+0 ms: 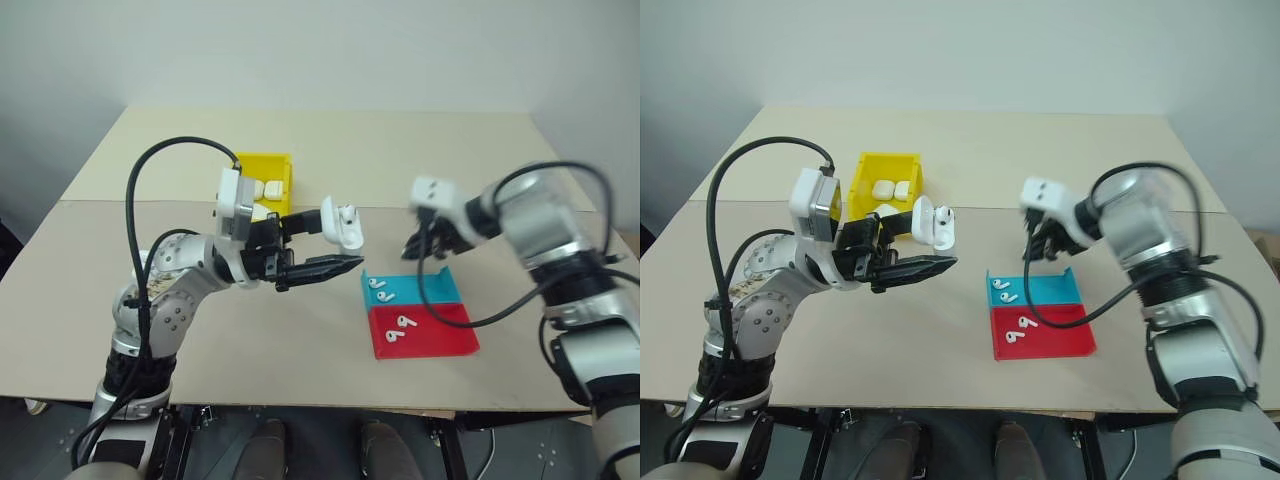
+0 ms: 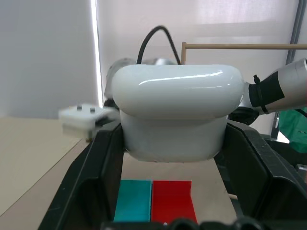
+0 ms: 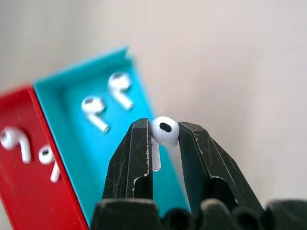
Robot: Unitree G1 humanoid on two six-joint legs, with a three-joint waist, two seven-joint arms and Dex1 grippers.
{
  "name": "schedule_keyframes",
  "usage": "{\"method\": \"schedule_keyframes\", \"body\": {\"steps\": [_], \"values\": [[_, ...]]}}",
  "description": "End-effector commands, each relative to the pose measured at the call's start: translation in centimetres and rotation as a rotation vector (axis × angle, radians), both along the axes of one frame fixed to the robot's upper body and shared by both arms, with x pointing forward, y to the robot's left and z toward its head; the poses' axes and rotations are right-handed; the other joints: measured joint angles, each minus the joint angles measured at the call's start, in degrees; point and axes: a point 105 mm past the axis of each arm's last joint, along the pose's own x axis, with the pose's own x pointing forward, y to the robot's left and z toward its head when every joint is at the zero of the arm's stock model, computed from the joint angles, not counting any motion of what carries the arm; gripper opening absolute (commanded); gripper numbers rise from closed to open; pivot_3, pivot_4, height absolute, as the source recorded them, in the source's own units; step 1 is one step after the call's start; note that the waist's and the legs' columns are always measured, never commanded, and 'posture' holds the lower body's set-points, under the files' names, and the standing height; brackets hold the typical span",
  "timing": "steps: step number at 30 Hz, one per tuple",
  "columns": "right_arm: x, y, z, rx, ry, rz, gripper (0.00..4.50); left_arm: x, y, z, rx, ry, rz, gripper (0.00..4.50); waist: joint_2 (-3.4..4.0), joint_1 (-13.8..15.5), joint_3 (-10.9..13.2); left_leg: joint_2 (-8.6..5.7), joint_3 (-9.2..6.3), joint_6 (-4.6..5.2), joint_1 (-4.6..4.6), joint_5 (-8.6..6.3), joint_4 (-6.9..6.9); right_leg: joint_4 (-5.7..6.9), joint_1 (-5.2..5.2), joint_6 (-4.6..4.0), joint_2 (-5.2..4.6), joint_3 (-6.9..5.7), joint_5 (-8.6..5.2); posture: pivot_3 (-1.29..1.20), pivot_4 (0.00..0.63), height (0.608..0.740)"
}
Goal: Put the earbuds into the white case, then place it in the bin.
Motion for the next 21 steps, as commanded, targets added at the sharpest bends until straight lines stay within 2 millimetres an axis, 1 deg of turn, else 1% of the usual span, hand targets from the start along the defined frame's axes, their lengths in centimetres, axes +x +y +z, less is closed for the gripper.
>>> {"method": "schedule_keyframes", "body": {"steps": [1, 2, 4, 5, 9, 12, 14, 17, 21], "values": [[-3.0, 0.7, 4.1, 0.299, -0.044, 0.034, 0.62, -0.3, 0.0, 0.8, -0.017, -0.03, -0.038, 2.78, 0.0, -0.07, 0.0, 0.0, -0.01, 0.01, -0.01, 0.0, 0.0, 0.0, 0.01, 0.0, 0.0, 0.0, 0.0, 0.0, 0.15, 0.74], [-4.4, 1.2, 5.5, 0.46, -0.091, 0.101, 0.62, -0.2, -0.1, 0.8, -0.014, -0.029, -0.043, 2.78, -0.01, -0.08, 0.0, 0.01, -0.03, 0.02, -0.02, -0.01, -0.01, 0.0, 0.02, 0.0, 0.0, -0.01, 0.0, 0.0, 0.15, 0.74], [-6.6, 1.4, 7.2, 0.677, -0.169, 0.183, 0.62, 0.1, -0.2, 0.8, -0.011, -0.028, -0.051, 2.78, -0.01, -0.15, 0.0, 0.01, -0.11, 0.03, -0.01, -0.02, 0.0, -0.02, 0.06, 0.0, 0.01, -0.05, 0.0, 0.0, 0.15, 0.74], [-7.7, 1.5, 7.6, 0.772, -0.193, 0.221, 0.62, 0.2, -0.2, 0.9, -0.01, -0.027, -0.056, 2.78, 0.0, -0.22, 0.0, 0.0, -0.14, 0.03, -0.02, -0.02, -0.01, -0.03, 0.05, 0.0, 0.01, -0.05, 0.0, 0.0, 0.15, 0.74], [-10.5, 2.8, 8.1, 0.991, -0.187, 0.289, 0.62, 0.4, -0.5, 1.0, -0.002, -0.027, -0.079, 2.78, 0.0, -0.44, -0.01, -0.02, -0.14, 0.02, 0.05, 0.0, 0.05, 0.12, 0.05, 0.0, 0.01, -0.01, 0.0, 0.0, 0.15, 0.74], [-12.3, 4.1, 8.3, 1.096, -0.197, 0.343, 0.62, 0.6, -0.7, 1.0, 0.003, -0.025, -0.09, 2.78, 0.01, -0.58, -0.01, 0.0, -0.15, -0.05, 0.15, 0.04, 0.04, 0.18, 0.1, -0.03, 0.06, 0.01, 0.02, 0.0, 0.15, 0.74], [-13.1, 4.9, 8.4, 1.148, -0.194, 0.364, 0.62, 0.7, -0.9, 1.1, 0.005, -0.023, -0.093, 2.78, 0.02, -0.62, -0.01, 0.01, -0.16, -0.06, 0.17, 0.05, 0.03, 0.19, 0.11, -0.03, 0.09, 0.01, 0.02, 0.0, 0.15, 0.74], [-13.5, 6.3, 7.9, 1.156, -0.199, 0.356, 0.62, 0.7, -1.1, 1.1, 0.004, -0.019, -0.096, 2.78, 0.02, -0.61, -0.02, 0.0, -0.16, -0.07, 0.16, 0.05, 0.04, 0.17, 0.11, -0.03, 0.08, 0.01, 0.02, 0.0, 0.15, 0.74], [-13.2, 7.4, 7.2, 1.165, -0.197, 0.329, 0.62, 0.6, -1.0, 1.2, 0.005, -0.017, -0.099, 2.78, 0.02, -0.66, -0.02, -0.01, -0.15, -0.07, 0.15, 0.06, 0.03, 0.17, 0.08, -0.02, 0.08, 0.02, 0.02, 0.0, 0.15, 0.74]]}}
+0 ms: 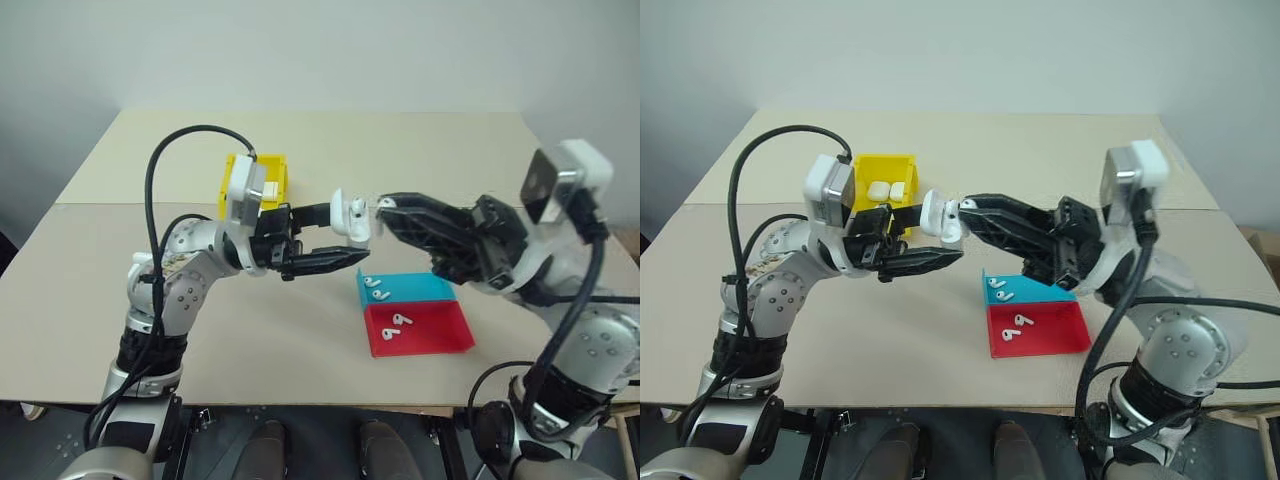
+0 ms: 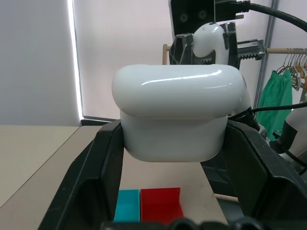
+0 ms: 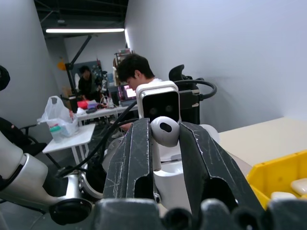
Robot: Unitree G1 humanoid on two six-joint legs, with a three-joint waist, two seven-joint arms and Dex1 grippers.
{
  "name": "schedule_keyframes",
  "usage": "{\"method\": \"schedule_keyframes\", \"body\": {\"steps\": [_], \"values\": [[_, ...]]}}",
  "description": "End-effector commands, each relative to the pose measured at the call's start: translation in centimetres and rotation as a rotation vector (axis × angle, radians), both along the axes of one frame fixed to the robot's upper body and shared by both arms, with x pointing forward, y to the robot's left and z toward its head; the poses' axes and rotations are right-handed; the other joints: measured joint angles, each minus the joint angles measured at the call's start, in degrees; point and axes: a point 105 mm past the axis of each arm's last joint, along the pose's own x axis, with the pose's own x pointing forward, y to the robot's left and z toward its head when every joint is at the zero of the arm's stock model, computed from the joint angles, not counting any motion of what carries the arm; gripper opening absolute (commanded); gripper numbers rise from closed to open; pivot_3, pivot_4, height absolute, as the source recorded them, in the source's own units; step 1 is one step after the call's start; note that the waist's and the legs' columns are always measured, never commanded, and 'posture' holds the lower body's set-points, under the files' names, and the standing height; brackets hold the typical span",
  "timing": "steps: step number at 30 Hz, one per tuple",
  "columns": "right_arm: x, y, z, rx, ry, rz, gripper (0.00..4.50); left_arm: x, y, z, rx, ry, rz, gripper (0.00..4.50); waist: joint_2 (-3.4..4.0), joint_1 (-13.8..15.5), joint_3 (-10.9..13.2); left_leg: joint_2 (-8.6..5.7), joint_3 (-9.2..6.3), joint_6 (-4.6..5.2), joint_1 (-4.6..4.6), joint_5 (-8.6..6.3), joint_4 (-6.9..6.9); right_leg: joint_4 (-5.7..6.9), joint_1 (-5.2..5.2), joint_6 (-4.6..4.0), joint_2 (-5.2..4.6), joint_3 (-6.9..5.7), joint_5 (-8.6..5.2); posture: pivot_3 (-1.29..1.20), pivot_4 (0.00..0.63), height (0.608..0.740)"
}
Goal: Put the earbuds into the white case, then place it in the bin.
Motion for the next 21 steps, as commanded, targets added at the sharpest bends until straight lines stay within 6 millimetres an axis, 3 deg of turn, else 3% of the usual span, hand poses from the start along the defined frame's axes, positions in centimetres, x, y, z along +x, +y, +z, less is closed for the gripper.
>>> {"method": "schedule_keyframes", "body": {"steps": [1, 21], "values": [[-0.4, 0.8, 0.3, 0.016, -0.052, -0.021, 0.62, -0.4, -0.1, 0.9, -0.001, -0.039, -0.018, 2.78, 0.0, 0.01, 0.0, 0.0, 0.0, 0.0, 0.0, 0.0, 0.0, 0.0, 0.01, 0.0, 0.0, 0.0, 0.0, 0.0, 0.15, 0.74], [0.9, 1.1, -1.6, -0.069, -0.045, -0.124, 0.62, -0.8, -0.3, 1.0, 0.003, -0.065, -0.039, 2.78, -0.01, 0.08, 0.0, -0.01, 0.01, 0.0, -0.02, 0.0, 0.0, -0.04, 0.01, 0.01, 0.01, 0.0, -0.01, 0.0, 0.15, 0.74]]}}
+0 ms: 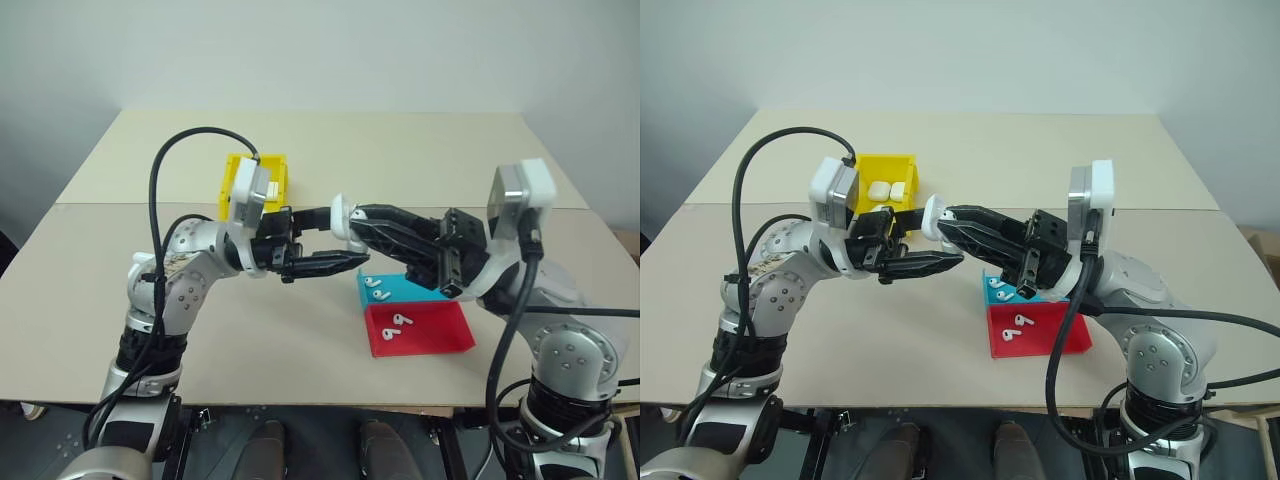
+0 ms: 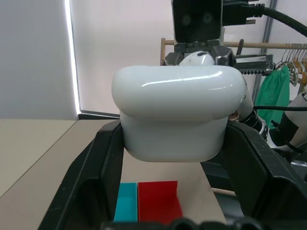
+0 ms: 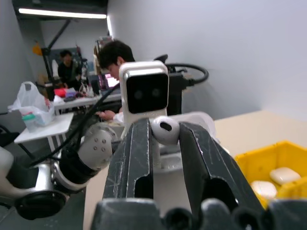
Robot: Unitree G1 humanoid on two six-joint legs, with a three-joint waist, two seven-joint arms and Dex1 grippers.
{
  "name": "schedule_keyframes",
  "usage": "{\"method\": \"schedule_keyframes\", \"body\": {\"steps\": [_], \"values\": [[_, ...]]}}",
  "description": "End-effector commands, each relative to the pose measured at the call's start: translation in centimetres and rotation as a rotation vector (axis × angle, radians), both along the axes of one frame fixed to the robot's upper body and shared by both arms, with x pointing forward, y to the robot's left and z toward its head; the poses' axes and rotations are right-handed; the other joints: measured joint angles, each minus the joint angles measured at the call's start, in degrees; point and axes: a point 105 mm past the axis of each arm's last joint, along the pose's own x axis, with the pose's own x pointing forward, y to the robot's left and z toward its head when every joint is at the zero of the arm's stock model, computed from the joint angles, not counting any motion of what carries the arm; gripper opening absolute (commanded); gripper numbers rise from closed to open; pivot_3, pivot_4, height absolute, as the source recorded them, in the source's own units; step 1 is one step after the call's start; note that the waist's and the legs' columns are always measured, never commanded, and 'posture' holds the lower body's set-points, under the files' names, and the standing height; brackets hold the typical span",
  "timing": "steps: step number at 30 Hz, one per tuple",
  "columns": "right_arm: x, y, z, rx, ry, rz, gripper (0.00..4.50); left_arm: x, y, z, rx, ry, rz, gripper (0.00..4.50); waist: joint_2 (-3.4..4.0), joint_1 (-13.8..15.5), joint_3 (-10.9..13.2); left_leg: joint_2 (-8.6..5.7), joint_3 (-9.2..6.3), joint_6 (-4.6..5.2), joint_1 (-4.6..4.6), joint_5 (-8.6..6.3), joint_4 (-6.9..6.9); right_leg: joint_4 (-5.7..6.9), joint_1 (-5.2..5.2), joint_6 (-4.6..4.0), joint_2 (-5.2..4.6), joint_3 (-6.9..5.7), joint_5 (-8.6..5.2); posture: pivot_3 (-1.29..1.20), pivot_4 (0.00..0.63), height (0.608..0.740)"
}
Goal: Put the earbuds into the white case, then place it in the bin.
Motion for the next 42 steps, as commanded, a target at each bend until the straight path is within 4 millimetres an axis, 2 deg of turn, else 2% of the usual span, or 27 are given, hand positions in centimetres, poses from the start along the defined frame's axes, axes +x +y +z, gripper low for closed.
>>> {"method": "schedule_keyframes", "body": {"steps": [1, 6, 7, 12, 17, 21, 24, 29, 30, 32, 36, 42], "values": [[-0.1, 0.1, -0.3, -0.029, -0.012, -0.014, 0.62, -0.8, -0.3, 1.4, -0.029, -0.069, -0.036, 2.78, 0.0, 0.01, 0.0, 0.0, 0.0, 0.0, 0.0, 0.0, 0.0, 0.0, 0.0, 0.0, 0.0, 0.0, 0.0, 0.0, 0.15, 0.74], [-0.4, 0.0, -0.6, -0.048, -0.014, 0.0, 0.62, -0.8, -0.3, 1.3, -0.032, -0.068, -0.034, 2.78, 0.0, 0.03, 0.0, 0.0, 0.0, 0.0, 0.0, 0.0, 0.0, -0.01, 0.0, 0.0, 0.0, 0.0, 0.0, 0.0, 0.15, 0.74], [-0.5, -0.1, -0.6, -0.053, -0.014, 0.009, 1.18, -0.8, -0.3, 1.4, -0.032, -0.068, -0.032, 2.78, 0.0, 0.03, 0.0, 0.0, 0.0, 0.0, 0.0, 0.0, 0.0, -0.01, 0.0, 0.0, 0.0, 0.0, 0.0, 0.0, 0.15, 0.74], [-0.8, -0.6, -0.8, -0.086, -0.02, 0.018, 2.57, -0.7, -0.1, 1.3, -0.032, -0.065, -0.025, 2.78, 0.0, 0.01, 0.0, 0.01, 0.0, 0.0, 0.0, 0.0, 0.0, -0.01, 0.0, 0.0, 0.0, 0.0, 0.0, 0.0, 0.15, 0.74], [-1.3, -2.0, 0.2, -0.047, -0.022, 0.034, 2.57, -0.6, -0.1, 1.0, -0.027, -0.056, -0.016, 2.78, -0.01, 0.11, 0.0, 0.01, -0.01, 0.0, -0.01, 0.0, 0.0, -0.03, 0.02, 0.0, 0.01, 0.0, 0.0, 0.0, 0.15, 0.74], [-2.0, -2.8, 0.6, -0.044, -0.024, 0.072, 2.57, 0.2, 0.0, -0.1, -0.004, -0.029, 0.034, 2.78, -0.01, 0.17, 0.0, 0.0, 0.0, 0.0, -0.01, 0.0, 0.0, -0.04, 0.03, 0.0, 0.0, 0.0, 0.0, 0.0, 0.15, 0.74], [-2.1, -3.1, 0.9, -0.095, -0.033, 0.086, 2.01, 1.2, -0.3, -1.0, 0.028, -0.035, 0.092, 2.78, -0.01, 0.15, 0.0, 0.0, 0.0, 0.01, -0.01, 0.0, 0.0, -0.04, 0.03, 0.0, 0.0, 0.0, 0.0, 0.0, 0.15, 0.74], [0.2, -2.9, 2.1, -0.33, -0.038, -0.004, 0.27, 3.5, -2.1, -2.6, 0.163, -0.126, 0.237, 2.78, -0.01, 0.18, 0.01, -0.02, 0.1, 0.07, 0.02, 0.04, 0.04, -0.05, 0.07, 0.02, 0.0, 0.05, 0.04, 0.0, 0.15, 0.74], [0.4, -2.7, 2.2, -0.387, -0.054, -0.009, 0.08, 4.1, -2.4, -3.0, 0.186, -0.141, 0.272, 2.78, 0.0, 0.21, 0.0, -0.01, 0.13, 0.07, 0.03, 0.04, 0.05, -0.05, 0.06, 0.01, 0.01, 0.05, 0.04, 0.0, 0.15, 0.74], [0.9, -2.1, 2.1, -0.512, -0.072, -0.032, 0.08, 4.8, -3.0, -3.1, 0.191, -0.157, 0.303, 2.78, -0.01, 0.24, 0.0, -0.01, 0.28, 0.07, 0.0, 0.04, 0.0, -0.09, 0.04, 0.01, 0.03, 0.01, 0.03, 0.0, 0.15, 0.74], [2.7, -0.9, 1.5, -0.744, -0.11, -0.109, 0.08, 4.7, -4.2, -3.0, 0.186, -0.187, 0.296, 2.78, 0.01, 0.03, 0.0, 0.02, 0.31, 0.08, -0.17, 0.03, 0.02, -0.11, -0.16, 0.01, 0.01, 0.07, 0.03, 0.0, 0.15, 0.74], [4.5, 0.4, -0.1, -0.946, -0.157, -0.169, 0.08, 3.8, -4.6, -2.6, 0.142, -0.192, 0.255, 2.78, 0.01, 0.22, 0.0, 0.02, 0.29, 0.1, -0.24, 0.02, 0.01, -0.14, -0.21, 0.02, -0.03, 0.06, 0.03, 0.0, 0.15, 0.74]]}}
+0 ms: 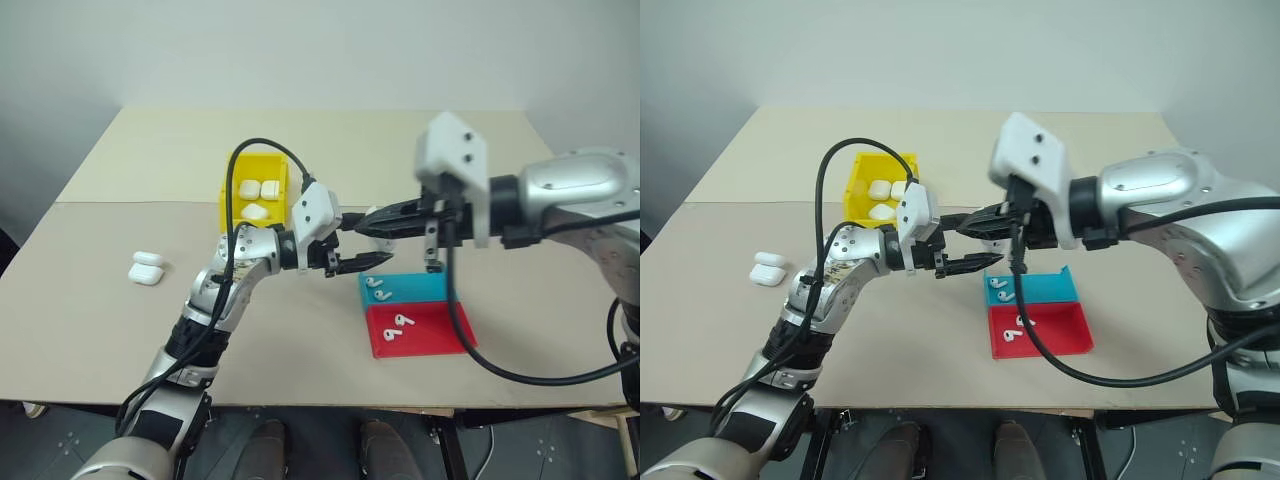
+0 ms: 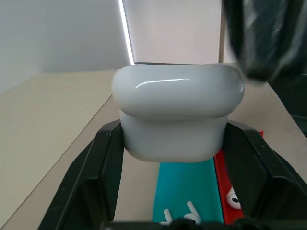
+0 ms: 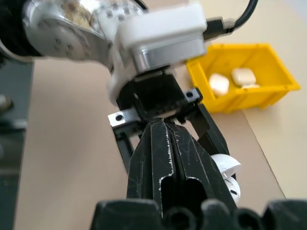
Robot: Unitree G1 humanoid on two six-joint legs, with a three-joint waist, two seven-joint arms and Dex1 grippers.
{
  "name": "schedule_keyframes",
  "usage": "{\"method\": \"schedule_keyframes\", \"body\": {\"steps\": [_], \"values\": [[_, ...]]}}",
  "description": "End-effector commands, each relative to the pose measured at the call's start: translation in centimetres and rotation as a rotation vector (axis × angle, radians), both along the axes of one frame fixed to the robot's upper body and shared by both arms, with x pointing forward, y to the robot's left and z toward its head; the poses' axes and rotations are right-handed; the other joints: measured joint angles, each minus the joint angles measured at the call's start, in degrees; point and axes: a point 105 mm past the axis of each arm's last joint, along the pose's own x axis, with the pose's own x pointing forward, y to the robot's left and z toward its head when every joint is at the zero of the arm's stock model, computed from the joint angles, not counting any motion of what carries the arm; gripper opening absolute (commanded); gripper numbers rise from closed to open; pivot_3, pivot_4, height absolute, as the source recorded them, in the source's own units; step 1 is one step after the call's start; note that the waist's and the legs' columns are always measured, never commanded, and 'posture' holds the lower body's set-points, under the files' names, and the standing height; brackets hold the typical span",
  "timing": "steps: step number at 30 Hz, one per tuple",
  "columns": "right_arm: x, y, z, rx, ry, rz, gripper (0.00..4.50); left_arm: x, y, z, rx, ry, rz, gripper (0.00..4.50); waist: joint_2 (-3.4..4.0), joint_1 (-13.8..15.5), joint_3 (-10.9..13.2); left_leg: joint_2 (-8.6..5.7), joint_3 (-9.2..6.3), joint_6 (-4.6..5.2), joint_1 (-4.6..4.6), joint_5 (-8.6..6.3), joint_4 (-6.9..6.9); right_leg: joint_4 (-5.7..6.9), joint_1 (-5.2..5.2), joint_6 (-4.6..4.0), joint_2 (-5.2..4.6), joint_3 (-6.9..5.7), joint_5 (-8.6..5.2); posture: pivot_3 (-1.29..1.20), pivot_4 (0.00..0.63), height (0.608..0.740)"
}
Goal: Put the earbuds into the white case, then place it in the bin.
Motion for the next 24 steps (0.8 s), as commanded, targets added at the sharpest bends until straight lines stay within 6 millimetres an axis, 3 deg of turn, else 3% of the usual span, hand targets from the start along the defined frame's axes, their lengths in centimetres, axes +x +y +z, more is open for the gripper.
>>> {"method": "schedule_keyframes", "body": {"steps": [1, 4, 11, 16, 19, 24], "values": [[1.0, -0.1, -0.9, -0.1, -0.055, -0.034, 0.08, -1.0, -0.2, 1.6, -0.045, -0.061, -0.033, 2.78, 0.0, 0.0, 0.0, -0.01, -0.01, 0.0, 0.01, 0.0, 0.0, 0.0, 0.0, 0.0, -0.02, 0.0, 0.0, 0.0, 0.15, 0.74], [1.8, -1.1, -1.6, -0.148, -0.073, -0.072, 0.08, -0.9, 0.3, 1.8, -0.065, -0.056, -0.014, 2.78, 0.0, 0.13, 0.0, -0.01, -0.04, 0.0, 0.0, 0.0, 0.01, 0.01, 0.0, 0.01, -0.02, -0.03, 0.0, 0.0, 0.15, 0.74], [1.8, -3.5, -1.2, -0.08, -0.043, -0.134, 0.08, -0.9, 2.3, 2.3, -0.133, -0.048, 0.074, 2.78, 0.0, 0.12, 0.0, 0.01, -0.15, 0.02, 0.0, -0.01, 0.0, -0.01, 0.02, 0.02, -0.03, -0.04, 0.01, 0.0, 0.15, 0.74], [1.6, -3.7, 2.4, 0.278, -0.039, -0.154, 0.08, 0.9, 3.7, 2.8, -0.21, -0.048, 0.298, 2.78, 0.01, 0.05, -0.01, 0.01, -0.18, 0.02, 0.09, -0.01, 0.03, 0.08, 0.08, 0.0, -0.04, 0.02, 0.04, 0.0, 0.15, 0.74], [0.7, -4.2, 3.1, 0.478, -0.045, -0.136, 0.08, 4.2, 5.3, 3.6, -0.288, -0.052, 0.608, 2.78, 0.0, 0.52, -0.01, 0.0, -0.33, 0.01, 0.1, 0.0, 0.05, 0.08, 0.19, 0.0, -0.01, -0.07, 0.05, 0.0, 0.15, 0.74], [0.6, -3.3, -0.8, 0.416, -0.056, -0.214, 0.08, 9.5, 9.2, 5.2, -0.387, -0.112, 1.101, 2.78, -0.01, 1.47, -0.01, -0.1, -0.34, 0.02, 0.02, 0.0, 0.11, 0.04, 0.17, 0.11, -0.08, -0.08, 0.11, 0.0, 0.15, 0.74]]}}
